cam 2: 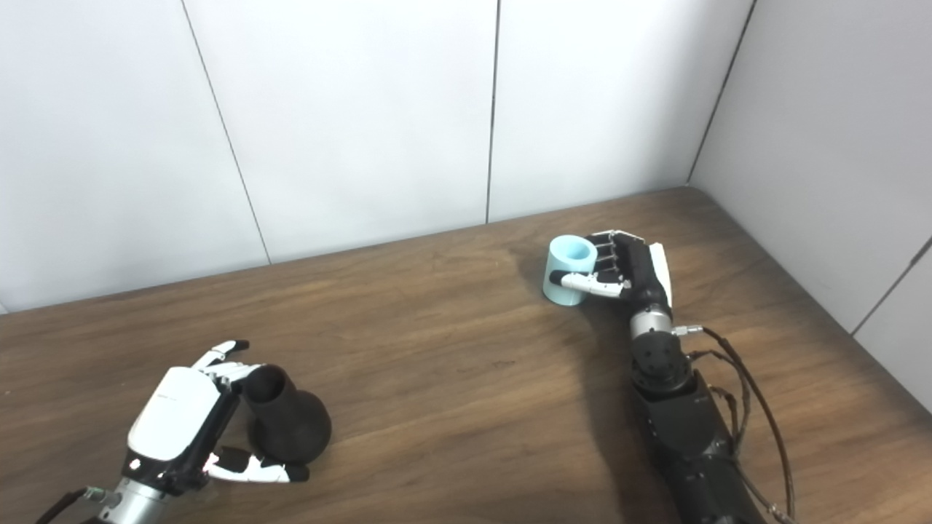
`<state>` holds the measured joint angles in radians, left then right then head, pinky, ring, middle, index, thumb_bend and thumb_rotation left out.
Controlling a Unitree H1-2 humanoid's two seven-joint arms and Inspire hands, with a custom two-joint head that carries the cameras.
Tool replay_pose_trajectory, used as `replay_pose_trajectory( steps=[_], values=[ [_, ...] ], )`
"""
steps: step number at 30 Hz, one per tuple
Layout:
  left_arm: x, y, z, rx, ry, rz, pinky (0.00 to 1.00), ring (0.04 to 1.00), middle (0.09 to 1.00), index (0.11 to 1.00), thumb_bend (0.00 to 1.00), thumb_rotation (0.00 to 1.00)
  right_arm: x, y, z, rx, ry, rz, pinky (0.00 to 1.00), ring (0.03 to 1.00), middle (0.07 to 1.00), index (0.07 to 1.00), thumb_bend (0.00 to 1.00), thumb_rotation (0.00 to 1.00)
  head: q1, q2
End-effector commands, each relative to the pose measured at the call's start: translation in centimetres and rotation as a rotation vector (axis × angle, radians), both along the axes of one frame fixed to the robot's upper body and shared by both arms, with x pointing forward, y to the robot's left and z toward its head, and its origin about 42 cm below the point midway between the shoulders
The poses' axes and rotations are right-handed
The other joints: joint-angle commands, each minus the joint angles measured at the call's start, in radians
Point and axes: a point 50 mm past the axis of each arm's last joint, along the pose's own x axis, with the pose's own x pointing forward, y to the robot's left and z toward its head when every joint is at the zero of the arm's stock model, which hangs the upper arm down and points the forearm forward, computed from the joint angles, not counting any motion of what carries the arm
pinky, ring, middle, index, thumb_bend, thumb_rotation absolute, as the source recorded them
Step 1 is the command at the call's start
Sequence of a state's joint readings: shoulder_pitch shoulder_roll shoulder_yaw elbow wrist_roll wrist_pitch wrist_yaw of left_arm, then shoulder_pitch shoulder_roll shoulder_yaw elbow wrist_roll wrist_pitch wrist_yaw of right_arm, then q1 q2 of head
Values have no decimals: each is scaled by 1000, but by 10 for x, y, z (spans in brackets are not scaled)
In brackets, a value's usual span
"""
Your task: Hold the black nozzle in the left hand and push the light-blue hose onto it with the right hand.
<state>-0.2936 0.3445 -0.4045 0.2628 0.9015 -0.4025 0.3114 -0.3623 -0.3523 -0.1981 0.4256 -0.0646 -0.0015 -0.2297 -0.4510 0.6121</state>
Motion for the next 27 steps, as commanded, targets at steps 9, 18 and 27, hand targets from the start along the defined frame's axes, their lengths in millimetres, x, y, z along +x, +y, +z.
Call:
replay_pose_trajectory(
  steps=[9,18,27],
  values=[
    [-32,6,-46,32,119,25,848,491,432,508,502,0,2,16,35,-61,-160,121,382,432,494,489,518,0,44,-4],
    [-34,-4,-49,58,108,31,855,481,421,513,501,0,-6,39,71,-108,-222,201,359,427,466,509,519,0,108,3],
    [-34,-16,-52,82,115,39,865,498,425,505,501,0,-15,71,108,-42,-261,301,356,432,479,503,519,0,171,9]
  ],
)
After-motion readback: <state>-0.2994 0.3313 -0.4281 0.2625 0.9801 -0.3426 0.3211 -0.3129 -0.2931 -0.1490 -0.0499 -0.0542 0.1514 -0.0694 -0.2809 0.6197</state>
